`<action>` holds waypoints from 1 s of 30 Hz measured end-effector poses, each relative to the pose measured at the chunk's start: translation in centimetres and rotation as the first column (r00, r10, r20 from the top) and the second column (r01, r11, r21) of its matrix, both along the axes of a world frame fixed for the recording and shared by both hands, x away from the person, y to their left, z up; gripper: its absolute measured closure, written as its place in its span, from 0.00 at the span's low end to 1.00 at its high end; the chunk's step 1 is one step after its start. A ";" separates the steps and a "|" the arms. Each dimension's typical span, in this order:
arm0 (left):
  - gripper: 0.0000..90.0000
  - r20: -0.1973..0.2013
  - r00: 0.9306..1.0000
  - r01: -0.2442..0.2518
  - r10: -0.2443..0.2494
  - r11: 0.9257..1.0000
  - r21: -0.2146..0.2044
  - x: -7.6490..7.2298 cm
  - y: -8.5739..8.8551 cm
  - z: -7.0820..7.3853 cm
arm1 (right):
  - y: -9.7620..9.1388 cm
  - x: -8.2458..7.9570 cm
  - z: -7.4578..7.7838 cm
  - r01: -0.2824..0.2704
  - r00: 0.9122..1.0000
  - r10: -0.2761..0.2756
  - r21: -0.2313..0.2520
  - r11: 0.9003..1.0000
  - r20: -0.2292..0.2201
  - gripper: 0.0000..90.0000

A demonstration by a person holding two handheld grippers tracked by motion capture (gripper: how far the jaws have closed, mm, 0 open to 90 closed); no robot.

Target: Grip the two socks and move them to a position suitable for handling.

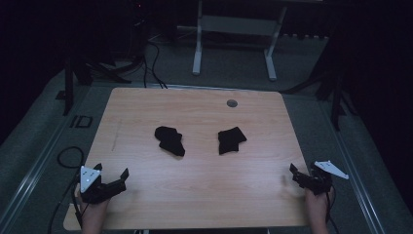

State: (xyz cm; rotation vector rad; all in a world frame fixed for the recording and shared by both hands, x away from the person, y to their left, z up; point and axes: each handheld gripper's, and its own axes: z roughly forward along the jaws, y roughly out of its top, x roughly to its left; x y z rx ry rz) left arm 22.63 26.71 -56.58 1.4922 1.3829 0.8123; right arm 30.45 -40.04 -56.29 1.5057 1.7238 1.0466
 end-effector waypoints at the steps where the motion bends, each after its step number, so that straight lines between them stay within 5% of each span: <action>1: 0.02 -0.001 1.000 0.000 0.000 1.000 0.000 0.0 0.0 0.0 | 0.0 0.0 0.0 0.002 1.000 -0.002 0.000 1.000 -0.004 0.15; 8: 0.02 0.013 1.000 0.012 -0.012 0.999 -0.029 -0.1 0.3 0.1 | 0.2 0.1 0.2 -0.003 1.000 0.002 -0.007 1.000 -0.025 0.16; 16: 0.04 0.052 0.998 0.042 -0.040 0.998 -0.039 -0.1 0.2 0.2 | 1.2 1.0 0.0 -0.110 0.988 0.102 -0.059 0.992 -0.113 0.15; 21: 0.04 0.008 0.999 0.042 -0.042 0.999 -0.010 0.0 -0.2 0.1 | 1.9 1.4 0.5 -0.145 0.983 0.139 -0.048 0.988 -0.120 0.15; 30: 0.04 -0.029 0.999 0.042 -0.043 0.999 -0.034 0.1 -0.8 0.1 | 3.3 2.4 2.0 -0.211 0.972 0.209 -0.005 0.977 -0.108 0.15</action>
